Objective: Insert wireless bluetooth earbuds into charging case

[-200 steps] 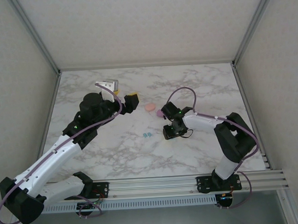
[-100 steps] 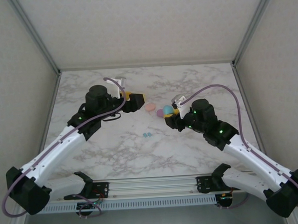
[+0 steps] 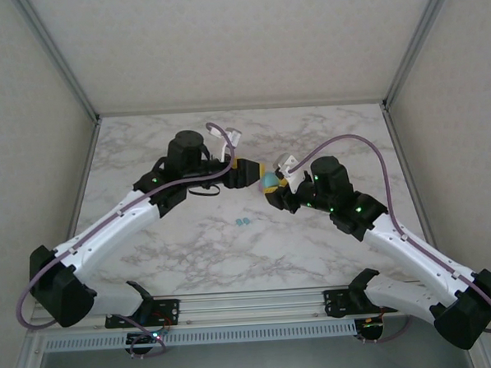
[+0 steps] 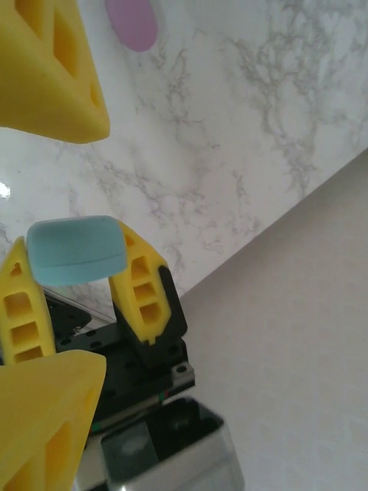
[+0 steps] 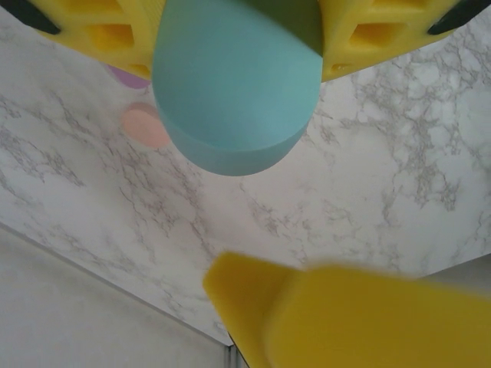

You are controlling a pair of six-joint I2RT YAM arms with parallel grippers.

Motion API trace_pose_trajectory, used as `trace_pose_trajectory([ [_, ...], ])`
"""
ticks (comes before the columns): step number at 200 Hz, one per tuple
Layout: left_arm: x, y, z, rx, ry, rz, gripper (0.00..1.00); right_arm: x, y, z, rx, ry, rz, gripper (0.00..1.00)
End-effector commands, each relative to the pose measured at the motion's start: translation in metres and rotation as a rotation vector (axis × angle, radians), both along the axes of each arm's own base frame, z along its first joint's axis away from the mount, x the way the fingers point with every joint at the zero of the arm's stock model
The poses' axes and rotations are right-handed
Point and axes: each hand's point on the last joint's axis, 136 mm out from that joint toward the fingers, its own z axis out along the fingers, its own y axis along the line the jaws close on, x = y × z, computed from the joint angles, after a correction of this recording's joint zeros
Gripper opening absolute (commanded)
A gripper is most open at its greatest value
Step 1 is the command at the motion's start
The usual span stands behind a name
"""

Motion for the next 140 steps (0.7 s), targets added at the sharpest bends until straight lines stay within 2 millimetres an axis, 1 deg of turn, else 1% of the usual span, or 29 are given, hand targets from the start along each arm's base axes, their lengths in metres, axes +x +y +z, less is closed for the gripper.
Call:
trace_pose_trajectory([
  [1, -0.01, -0.012, 0.005, 0.001, 0.016, -0.06, 0.71, -0.001, 0.008, 0.026, 0.049, -0.068, 0.032, 0.34],
  [41, -0.008, -0.021, -0.002, 0.014, 0.036, -0.072, 0.68, -0.004, 0.008, 0.028, 0.058, -0.066, 0.047, 0.34],
  [110, -0.006, -0.023, -0.011, 0.047, 0.056, -0.068, 0.61, -0.004, 0.008, 0.034, 0.074, -0.084, 0.042, 0.34],
  [140, -0.006, -0.023, -0.01, 0.051, 0.062, -0.069, 0.56, -0.003, 0.008, 0.035, 0.073, -0.091, 0.043, 0.34],
])
